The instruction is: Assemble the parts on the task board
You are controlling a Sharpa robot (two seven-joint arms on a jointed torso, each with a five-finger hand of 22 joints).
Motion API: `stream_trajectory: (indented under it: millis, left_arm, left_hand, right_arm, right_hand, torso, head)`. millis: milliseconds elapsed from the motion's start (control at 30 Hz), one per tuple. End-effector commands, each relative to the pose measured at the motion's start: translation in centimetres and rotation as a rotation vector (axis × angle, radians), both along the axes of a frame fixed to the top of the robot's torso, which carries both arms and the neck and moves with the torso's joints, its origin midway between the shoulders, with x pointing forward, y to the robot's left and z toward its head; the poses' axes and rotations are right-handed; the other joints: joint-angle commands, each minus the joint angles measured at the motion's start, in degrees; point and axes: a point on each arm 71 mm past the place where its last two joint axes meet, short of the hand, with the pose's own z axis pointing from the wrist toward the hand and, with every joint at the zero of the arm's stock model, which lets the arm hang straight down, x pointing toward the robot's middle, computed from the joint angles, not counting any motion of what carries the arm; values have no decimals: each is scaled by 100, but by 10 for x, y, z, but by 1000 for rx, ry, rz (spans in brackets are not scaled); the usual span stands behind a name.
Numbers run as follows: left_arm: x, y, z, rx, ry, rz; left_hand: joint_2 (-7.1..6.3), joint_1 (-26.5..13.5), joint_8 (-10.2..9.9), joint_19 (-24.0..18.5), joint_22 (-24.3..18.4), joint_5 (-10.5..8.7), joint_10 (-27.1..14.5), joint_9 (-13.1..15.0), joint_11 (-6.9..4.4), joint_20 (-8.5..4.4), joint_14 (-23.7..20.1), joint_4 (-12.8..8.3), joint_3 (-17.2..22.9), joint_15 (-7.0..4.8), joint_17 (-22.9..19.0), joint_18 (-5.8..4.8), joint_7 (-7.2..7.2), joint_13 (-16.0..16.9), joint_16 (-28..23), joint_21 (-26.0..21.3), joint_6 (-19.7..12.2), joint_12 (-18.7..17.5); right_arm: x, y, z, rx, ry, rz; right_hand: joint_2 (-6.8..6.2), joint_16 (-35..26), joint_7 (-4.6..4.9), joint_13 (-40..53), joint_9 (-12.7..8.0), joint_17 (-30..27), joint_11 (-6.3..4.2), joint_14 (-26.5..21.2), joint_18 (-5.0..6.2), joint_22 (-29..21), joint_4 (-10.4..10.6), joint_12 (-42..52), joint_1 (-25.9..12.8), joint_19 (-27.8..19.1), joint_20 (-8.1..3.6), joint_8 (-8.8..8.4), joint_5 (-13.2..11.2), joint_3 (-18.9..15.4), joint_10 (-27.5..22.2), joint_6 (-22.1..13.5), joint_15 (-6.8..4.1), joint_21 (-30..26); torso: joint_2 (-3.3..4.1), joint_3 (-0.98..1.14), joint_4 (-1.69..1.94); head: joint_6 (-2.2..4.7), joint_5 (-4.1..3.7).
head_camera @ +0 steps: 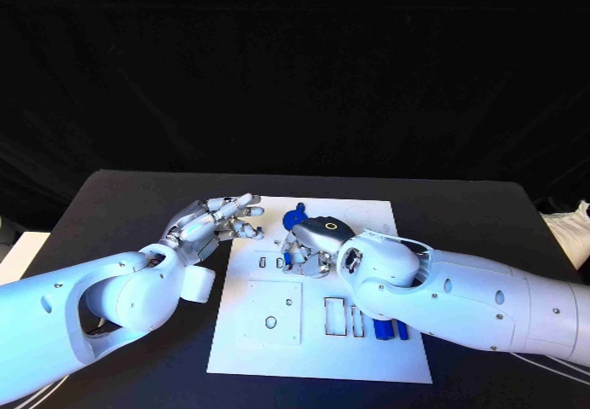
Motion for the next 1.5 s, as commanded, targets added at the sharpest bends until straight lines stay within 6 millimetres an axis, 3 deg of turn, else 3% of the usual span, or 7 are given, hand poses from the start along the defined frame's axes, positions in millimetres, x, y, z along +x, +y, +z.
stream_trajectory:
  millis: [33,500,667,800,967,1067,1500]
  left_arm:
    - [0,-2,2,-16,-9,-20]
    - [2,-1,-1,15,1,-19]
    - [5,-1,-6,103,13,-29]
    - [7,-1,-14,224,64,-71]
    - [11,-2,-20,474,152,-214]
    - [16,-3,-19,672,178,-298]
    - [48,-23,11,1292,187,-379]
  left_hand:
    - [33,7,14,-34,-5,11,-25,3,2,-6,-35,-27,-8,-12,8,58,-3,-6,-17,8,-11,32]
    - [25,-79,100,347,215,7,527,12,-202,-162,531,-85,68,-204,485,79,-169,124,630,451,182,362]
    - [-56,-90,169,712,574,0,1174,37,-432,-355,1321,-138,153,-402,3409,79,-347,449,3815,1077,373,804]
    - [-125,-290,307,1463,2984,-6,1569,108,-589,-500,1718,-50,57,-531,5408,-238,-510,1064,5854,3048,605,1578]
    - [-43,-843,668,1992,5221,-9,1719,347,-708,-639,1863,367,-234,-621,6097,-538,-694,4406,6497,4694,766,4926]
    - [71,-1048,1003,2184,6100,22,1641,583,-725,-634,1863,644,-486,-648,6097,-676,-741,5578,6497,5263,658,6051]
    - [302,-798,3461,2282,6879,10,2242,2803,-953,-788,1863,1360,-1600,-853,6097,-786,-1029,7760,6497,5723,-97,7867]
  right_arm:
    - [0,-2,1,33,-33,-7]
    - [-12,-13,26,301,-178,81]
    - [-15,-27,39,367,-152,129]
    - [-13,-49,49,367,-22,146]
    - [-10,-89,63,402,105,81]
    - [-6,-116,76,453,91,15]
    - [16,-191,103,586,11,-204]
  right_hand:
    - [-56,-42,6,-8,-16,990,24,481,-39,1508,45,-4,-60,608,33,-20,-47,-77,-32,-69,35,13]
    - [-200,-62,9,-31,-48,972,36,476,-39,1508,423,-3,-93,608,46,7,-38,-584,-43,-117,44,13]
    - [-140,-59,9,-33,-51,979,35,478,-39,1508,464,1,-14,608,46,11,-33,-612,-43,-116,43,13]
    - [-35,-77,14,-80,-59,957,36,471,-39,1508,453,-71,142,608,45,9,-35,-601,-83,-128,43,13]
    - [31,-95,21,-134,-66,938,40,466,-39,1508,379,-148,321,608,47,12,107,-639,-128,-135,46,13]
    - [56,-94,22,-140,-68,941,39,467,-39,1508,364,-149,358,608,47,13,181,-664,-128,-134,46,13]
    - [103,-113,21,-195,-72,920,36,462,-39,1508,332,-215,432,608,44,19,411,-747,-151,-125,42,13]
  torso:
    - [2,0,-2]
    - [-9,4,-8]
    - [-26,13,-7]
    - [-59,25,-5]
    - [-109,37,-48]
    - [-149,57,-87]
    - [-253,121,-147]
  head:
    - [1,-2]
    - [26,-14]
    - [38,-12]
    - [22,-18]
    - [24,-3]
    - [19,32]
    - [-35,128]
